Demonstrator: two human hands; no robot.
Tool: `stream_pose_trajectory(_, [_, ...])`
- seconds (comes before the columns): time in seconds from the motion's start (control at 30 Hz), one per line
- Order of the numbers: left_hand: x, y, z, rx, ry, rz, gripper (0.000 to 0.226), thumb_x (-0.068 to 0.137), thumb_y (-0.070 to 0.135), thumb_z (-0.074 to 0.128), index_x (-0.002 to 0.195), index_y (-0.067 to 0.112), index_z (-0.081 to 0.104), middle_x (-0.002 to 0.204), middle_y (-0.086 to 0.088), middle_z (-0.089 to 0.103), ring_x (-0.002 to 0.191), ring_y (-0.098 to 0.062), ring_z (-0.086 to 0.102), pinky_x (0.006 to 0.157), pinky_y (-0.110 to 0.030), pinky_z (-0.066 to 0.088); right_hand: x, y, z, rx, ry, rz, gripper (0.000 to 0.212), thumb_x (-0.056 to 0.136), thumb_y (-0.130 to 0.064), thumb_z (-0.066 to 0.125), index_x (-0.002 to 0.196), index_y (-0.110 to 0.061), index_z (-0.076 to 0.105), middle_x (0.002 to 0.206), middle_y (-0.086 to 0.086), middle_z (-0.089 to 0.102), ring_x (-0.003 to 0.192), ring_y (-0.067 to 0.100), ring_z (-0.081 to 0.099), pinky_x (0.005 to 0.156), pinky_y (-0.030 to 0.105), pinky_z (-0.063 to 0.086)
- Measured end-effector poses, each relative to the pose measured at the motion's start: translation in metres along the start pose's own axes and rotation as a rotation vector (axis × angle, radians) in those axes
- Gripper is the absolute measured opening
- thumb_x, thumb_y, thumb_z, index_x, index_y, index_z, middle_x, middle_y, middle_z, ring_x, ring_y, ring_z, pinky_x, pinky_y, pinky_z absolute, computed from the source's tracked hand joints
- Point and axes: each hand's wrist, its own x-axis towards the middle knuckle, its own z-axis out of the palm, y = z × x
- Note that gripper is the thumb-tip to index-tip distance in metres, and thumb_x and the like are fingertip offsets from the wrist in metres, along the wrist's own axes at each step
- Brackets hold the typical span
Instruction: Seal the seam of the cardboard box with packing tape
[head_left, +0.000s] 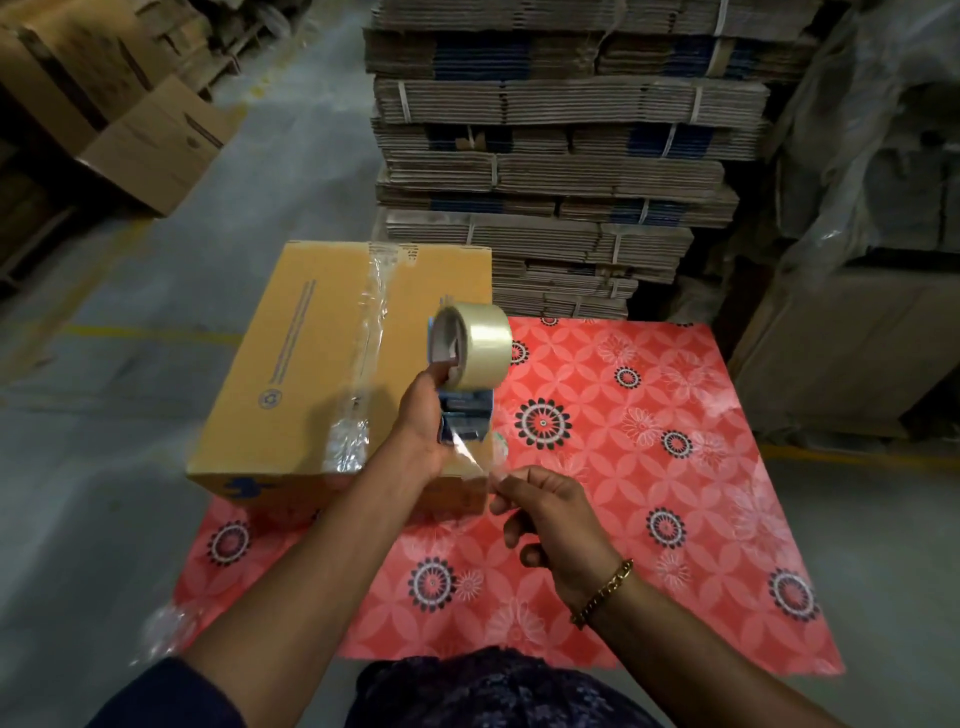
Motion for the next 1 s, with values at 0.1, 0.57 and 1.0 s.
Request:
stream_pose_trajectory(0.1, [0.019, -0.007, -0.02, 0.234, 0.075, -0.043, 0.011, 0.088, 0.025, 0.059, 0.085, 0.016, 0.064, 0.076, -0.01, 0.058, 0.059, -0.02, 0.05, 0.046, -0.026, 0.038, 0.013, 0.014, 0.001, -0.011, 0.015, 0.069, 0.015, 0.093, -0.018, 0.063, 0.08, -0.012, 0.065, 0.072, 0.0, 0.068, 0.046, 0.013, 0.049, 0.041, 0.019, 0.026])
stream_pose_trajectory(0.57, [0.057, -0.018, -0.073, 1.28, 0.449, 0.455, 0.062, 0.08, 0.025, 0.076, 0.137, 0.015, 0.053, 0.135, -0.016, 0.057, 0.129, -0.041, 0.045, 0.105, -0.047, 0.033, 0.034, 0.037, 0.007, 0.09, 0.023, 0.199, 0.017, 0.093, -0.028, 0.066, 0.094, -0.011, 0.064, 0.069, -0.003, 0.066, 0.048, 0.011, 0.05, 0.046, 0.022, 0.025])
stream_pose_trajectory(1.0, [-0.055, -0.084, -0.087, 1.362, 0.124, 0.916, 0.029, 0.082, 0.007, 0.074, 0.109, 0.015, 0.067, 0.11, -0.003, 0.055, 0.105, -0.018, 0.055, 0.089, -0.027, 0.045, 0.037, 0.045, 0.006, 0.125, -0.045, 0.221, 0.02, 0.093, -0.033, 0.066, 0.088, -0.015, 0.062, 0.071, -0.003, 0.063, 0.051, 0.01, 0.051, 0.045, 0.021, 0.03])
